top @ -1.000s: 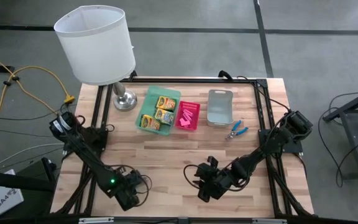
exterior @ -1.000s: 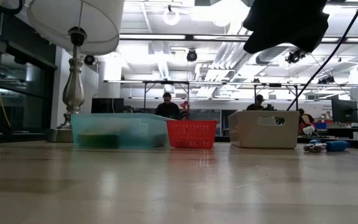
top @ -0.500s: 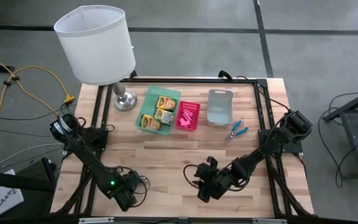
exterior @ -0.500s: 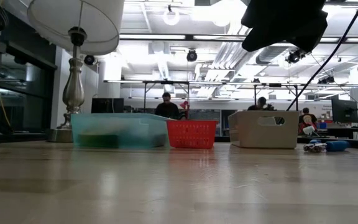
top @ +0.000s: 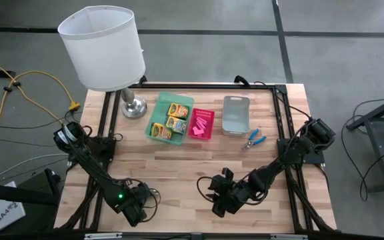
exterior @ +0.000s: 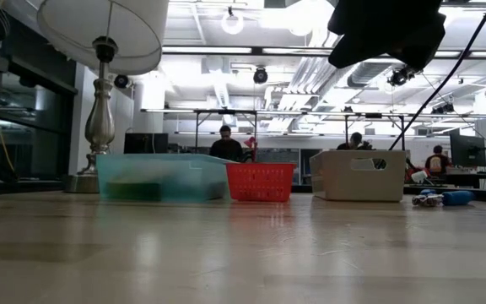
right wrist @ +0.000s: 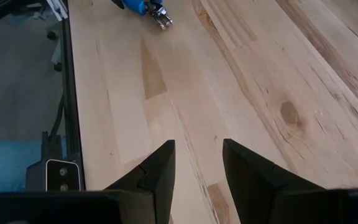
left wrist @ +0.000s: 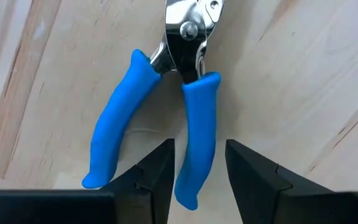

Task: Pick & Place School Supplies
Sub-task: Put the blue puncher into the gray bin

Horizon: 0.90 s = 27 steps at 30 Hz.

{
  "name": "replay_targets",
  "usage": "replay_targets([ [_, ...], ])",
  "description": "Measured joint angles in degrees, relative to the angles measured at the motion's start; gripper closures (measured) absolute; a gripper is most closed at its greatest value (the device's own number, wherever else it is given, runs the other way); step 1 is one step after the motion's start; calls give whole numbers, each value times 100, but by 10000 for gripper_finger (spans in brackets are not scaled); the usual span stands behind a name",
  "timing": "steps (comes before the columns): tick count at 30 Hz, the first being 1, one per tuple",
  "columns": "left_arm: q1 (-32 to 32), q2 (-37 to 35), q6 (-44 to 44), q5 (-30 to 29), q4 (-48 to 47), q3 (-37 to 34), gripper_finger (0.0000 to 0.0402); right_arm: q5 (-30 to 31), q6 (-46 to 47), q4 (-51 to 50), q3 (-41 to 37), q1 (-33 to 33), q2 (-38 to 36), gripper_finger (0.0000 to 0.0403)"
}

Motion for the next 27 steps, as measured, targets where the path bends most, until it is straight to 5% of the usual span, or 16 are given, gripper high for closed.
replay_targets([
  [22, 9, 562, 168, 347, -33, 26, 264, -1, 0, 2, 0, 33, 0, 277],
  [27, 9, 572, 170, 390, -8, 20, 293, -2, 0, 2, 0, 33, 0, 277],
])
